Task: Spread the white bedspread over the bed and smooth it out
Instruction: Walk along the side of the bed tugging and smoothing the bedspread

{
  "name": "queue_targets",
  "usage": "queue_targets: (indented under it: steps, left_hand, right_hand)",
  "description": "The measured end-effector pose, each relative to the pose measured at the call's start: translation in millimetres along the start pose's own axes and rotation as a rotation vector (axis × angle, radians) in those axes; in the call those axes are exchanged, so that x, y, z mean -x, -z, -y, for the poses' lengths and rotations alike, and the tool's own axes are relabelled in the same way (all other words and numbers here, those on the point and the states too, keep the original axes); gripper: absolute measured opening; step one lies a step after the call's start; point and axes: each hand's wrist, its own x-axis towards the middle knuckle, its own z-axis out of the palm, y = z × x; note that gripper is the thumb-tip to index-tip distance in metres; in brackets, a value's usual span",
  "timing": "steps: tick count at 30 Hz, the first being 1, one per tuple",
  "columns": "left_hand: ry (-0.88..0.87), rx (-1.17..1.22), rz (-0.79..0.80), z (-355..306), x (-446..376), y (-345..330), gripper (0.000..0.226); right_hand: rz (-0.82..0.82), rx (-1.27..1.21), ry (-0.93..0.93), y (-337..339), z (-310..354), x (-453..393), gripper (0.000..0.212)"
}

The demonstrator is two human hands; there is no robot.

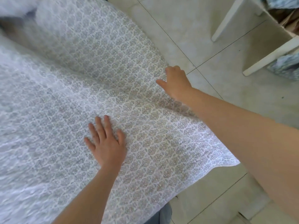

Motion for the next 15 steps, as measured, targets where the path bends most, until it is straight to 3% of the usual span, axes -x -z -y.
queue_targets:
  steps: [4,10,12,15]
  left_hand:
    - [0.006,-0.040,-0.018,-1,-1,-6,0.068]
    - [-0.013,-0.065,-0.047,4,0,-10,0.066]
    - [-0.007,-0.080,-0.034,5,-1,-8,0.068]
    - [-0.005,-0.108,-0.028,2,-2,-6,0.070]
  right_hand:
    - [-0.031,0.020,0.001,-5,16,-50,0.067]
    - [-0.050,0.101,-0.008,-15,22,-74,0.049]
    - [-0.105,0.156,0.060,-12,22,-72,0.039]
    - [-0.094,0.209,0.307,-14,23,-60,0.028]
